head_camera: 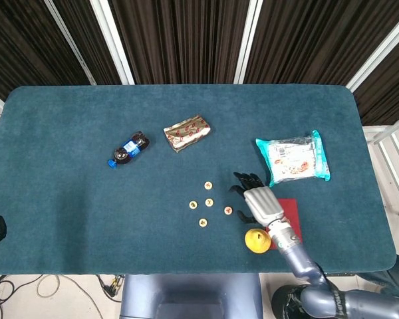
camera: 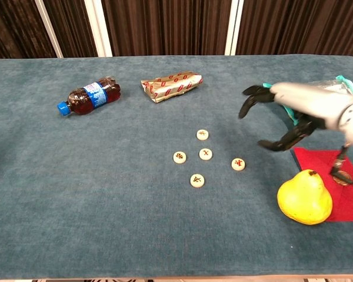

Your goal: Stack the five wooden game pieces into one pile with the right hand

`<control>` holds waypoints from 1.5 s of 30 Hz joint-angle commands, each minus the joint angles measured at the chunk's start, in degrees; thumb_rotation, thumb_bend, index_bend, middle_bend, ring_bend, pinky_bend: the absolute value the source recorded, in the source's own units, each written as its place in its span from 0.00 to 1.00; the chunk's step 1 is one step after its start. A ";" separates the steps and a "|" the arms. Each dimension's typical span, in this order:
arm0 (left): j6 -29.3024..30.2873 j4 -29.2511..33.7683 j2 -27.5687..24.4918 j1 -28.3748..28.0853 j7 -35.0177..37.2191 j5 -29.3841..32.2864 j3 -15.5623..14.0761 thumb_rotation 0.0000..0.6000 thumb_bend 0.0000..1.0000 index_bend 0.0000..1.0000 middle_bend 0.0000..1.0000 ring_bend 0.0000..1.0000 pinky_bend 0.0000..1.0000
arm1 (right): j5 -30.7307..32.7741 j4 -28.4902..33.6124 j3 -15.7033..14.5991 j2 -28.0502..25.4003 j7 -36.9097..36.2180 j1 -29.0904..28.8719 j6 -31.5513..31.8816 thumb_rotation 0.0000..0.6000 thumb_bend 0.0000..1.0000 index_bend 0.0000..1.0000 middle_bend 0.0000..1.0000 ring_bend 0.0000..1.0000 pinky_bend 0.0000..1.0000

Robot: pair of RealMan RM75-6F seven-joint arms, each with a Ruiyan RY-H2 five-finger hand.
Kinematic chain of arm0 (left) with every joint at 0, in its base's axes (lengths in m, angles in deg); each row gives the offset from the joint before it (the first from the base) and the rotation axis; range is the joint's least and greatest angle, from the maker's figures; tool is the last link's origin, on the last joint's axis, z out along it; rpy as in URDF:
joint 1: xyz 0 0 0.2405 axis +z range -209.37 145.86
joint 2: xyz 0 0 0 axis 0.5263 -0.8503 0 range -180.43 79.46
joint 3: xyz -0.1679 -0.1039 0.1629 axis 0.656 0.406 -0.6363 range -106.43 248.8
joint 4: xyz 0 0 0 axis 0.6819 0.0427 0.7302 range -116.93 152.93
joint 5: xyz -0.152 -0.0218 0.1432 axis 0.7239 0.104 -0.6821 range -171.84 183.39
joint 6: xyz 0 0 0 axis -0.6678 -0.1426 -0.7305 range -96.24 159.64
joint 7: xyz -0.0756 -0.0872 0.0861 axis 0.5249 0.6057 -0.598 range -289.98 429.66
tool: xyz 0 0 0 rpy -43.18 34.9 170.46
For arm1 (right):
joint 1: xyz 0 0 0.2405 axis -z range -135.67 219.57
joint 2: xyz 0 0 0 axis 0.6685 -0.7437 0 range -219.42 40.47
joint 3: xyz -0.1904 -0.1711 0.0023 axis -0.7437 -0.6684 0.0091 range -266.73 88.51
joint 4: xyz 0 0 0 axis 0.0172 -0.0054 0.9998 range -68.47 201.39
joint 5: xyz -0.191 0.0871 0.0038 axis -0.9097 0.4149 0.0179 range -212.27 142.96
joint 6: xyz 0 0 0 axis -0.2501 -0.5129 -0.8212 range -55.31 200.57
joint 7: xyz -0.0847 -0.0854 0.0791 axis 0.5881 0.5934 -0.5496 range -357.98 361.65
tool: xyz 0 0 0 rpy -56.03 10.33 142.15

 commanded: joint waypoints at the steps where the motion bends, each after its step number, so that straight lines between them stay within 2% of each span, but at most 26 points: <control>1: -0.05 0.04 -0.03 0.00 0.00 0.00 -0.04 1.00 0.59 0.09 0.00 0.00 0.00 | 1.19 -1.56 -0.55 2.05 1.47 -1.11 -0.25 1.00 0.44 0.31 0.00 0.00 0.00; 6: -0.12 0.12 -0.05 -0.01 0.01 0.07 -0.04 1.00 0.59 0.09 0.00 0.00 0.00 | 4.29 -2.22 -0.51 3.44 3.31 -2.03 -0.95 1.00 0.44 0.32 0.00 0.00 0.00; 17: -0.21 0.18 -0.08 -0.02 0.02 0.28 0.02 1.00 0.59 0.09 0.00 0.00 0.00 | 6.96 -5.34 -1.28 6.13 4.80 -2.82 -0.84 1.00 0.44 0.37 0.00 0.00 0.00; 45: -0.31 0.08 -0.08 -0.06 0.10 0.72 0.22 1.00 0.59 0.09 0.00 0.00 0.00 | 7.21 -11.09 -2.17 9.10 2.02 -3.61 -2.56 1.00 0.44 0.40 0.00 0.00 0.00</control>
